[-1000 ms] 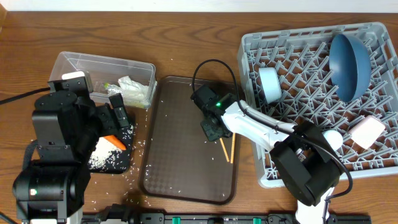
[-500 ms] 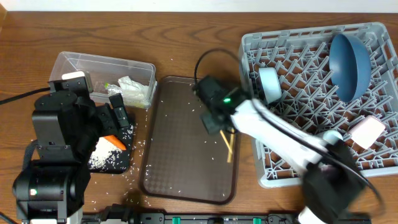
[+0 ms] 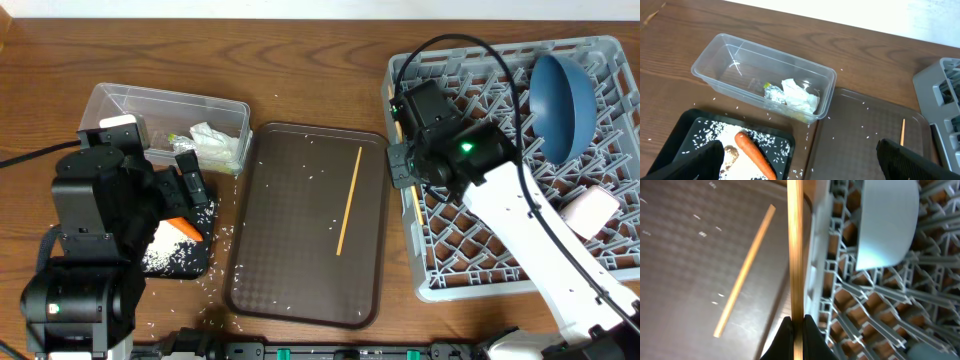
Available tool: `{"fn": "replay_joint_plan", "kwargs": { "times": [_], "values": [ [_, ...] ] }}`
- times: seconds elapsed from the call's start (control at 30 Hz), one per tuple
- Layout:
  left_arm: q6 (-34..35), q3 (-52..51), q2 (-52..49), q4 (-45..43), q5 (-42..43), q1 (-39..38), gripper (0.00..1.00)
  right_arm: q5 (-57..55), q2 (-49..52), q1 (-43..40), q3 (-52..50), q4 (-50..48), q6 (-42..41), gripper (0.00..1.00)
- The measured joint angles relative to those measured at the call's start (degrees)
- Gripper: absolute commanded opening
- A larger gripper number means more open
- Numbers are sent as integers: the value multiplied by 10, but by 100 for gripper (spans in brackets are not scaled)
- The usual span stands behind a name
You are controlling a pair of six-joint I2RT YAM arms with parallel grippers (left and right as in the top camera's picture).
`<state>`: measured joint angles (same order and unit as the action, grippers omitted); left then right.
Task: Sort waste into correct bins and load items into the dishwasher rack
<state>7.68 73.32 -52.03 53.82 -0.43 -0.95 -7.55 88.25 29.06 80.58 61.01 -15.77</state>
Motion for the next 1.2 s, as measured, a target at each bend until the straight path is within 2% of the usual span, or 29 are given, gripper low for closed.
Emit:
{"fn": "replay_joint_plan", "kwargs": {
  "times": [0.33, 0.43, 0.47, 0.77, 1.03, 1.2],
  "values": [
    [0, 0, 0, 0, 0, 0, 98, -44, 26, -5, -38, 4, 2, 1],
    [0, 0, 0, 0, 0, 0, 98, -45, 40, -5, -48, -7, -8, 9],
    [0, 0, 0, 0, 0, 0, 98, -45, 42, -5, -49, -9, -10, 15],
    [0, 0, 0, 0, 0, 0, 98, -45, 36, 1, -43, -25, -17, 21],
    [0, 0, 0, 0, 0, 0, 98, 12, 19, 50, -36, -75, -17, 24],
    [0, 0, 0, 0, 0, 0, 98, 2, 42, 90, -36, -83, -33, 24]
  ]
}}
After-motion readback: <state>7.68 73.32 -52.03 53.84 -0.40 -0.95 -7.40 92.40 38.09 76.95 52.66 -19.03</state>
